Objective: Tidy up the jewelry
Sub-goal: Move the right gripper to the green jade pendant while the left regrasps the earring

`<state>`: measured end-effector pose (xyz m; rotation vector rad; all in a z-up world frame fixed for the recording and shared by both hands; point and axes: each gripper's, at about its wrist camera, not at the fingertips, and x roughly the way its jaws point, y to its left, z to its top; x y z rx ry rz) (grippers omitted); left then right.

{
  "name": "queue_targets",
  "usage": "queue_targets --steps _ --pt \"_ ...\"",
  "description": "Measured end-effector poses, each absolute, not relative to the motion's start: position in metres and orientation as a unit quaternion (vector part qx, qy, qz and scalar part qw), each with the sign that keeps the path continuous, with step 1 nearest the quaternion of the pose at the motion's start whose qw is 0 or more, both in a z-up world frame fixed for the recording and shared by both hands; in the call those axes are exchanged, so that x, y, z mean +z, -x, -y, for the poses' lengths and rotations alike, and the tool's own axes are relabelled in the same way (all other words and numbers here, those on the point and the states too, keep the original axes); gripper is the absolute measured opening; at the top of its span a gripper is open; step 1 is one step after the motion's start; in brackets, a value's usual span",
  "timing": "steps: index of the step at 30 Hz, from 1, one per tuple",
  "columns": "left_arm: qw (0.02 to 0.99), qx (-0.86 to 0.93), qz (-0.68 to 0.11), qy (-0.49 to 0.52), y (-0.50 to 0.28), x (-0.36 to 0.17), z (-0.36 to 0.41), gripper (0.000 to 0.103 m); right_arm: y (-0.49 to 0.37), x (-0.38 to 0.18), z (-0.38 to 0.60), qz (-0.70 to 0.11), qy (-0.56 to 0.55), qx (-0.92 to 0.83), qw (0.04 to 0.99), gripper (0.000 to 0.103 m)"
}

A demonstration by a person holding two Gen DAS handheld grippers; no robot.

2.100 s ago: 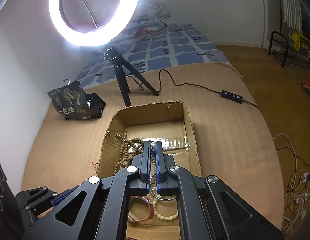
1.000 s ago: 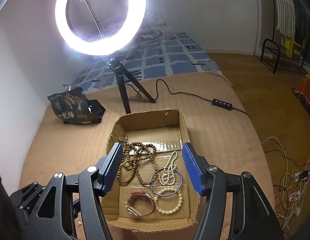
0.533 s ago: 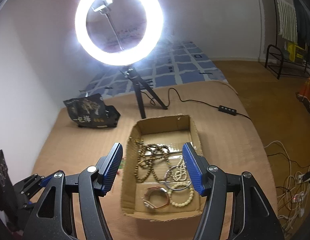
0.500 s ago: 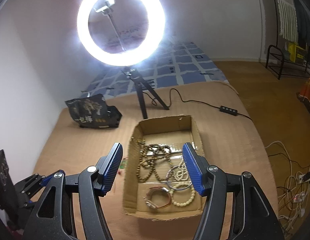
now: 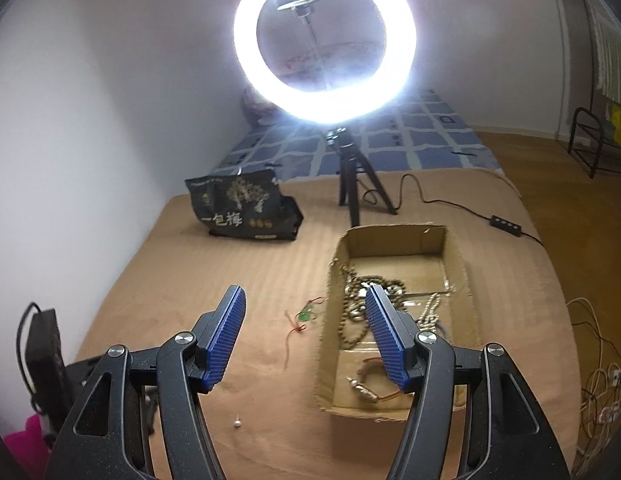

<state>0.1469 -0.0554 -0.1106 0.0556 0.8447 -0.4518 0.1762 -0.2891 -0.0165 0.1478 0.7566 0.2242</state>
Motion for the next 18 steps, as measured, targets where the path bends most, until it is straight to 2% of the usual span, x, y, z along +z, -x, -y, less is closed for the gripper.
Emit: queue_targets --steps 18 --pt "0.856 -0.265 -0.445 0.013 -0.11 -0.167 0.062 0.04 -0.203 -0.074 0.232 -0.442 -0.065 0.153 0.881 0.062"
